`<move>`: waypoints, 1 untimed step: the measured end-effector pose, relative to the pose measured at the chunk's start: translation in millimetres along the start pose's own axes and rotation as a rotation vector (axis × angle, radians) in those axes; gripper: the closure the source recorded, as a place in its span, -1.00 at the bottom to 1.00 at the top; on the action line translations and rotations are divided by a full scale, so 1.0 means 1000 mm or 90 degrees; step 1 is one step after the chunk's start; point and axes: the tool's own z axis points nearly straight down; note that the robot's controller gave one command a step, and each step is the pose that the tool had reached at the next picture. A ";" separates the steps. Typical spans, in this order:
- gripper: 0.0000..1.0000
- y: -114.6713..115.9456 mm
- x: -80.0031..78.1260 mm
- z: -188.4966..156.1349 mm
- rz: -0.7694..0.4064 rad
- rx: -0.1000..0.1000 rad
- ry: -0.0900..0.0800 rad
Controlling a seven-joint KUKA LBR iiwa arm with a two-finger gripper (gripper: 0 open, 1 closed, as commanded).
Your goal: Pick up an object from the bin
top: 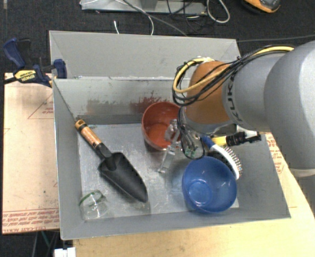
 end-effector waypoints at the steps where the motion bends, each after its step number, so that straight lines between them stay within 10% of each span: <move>1: 1.00 0.089 0.017 -0.001 -0.041 0.003 0.016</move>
Offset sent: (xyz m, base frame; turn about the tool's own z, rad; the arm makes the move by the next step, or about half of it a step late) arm 0.0000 0.0000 0.0000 0.0000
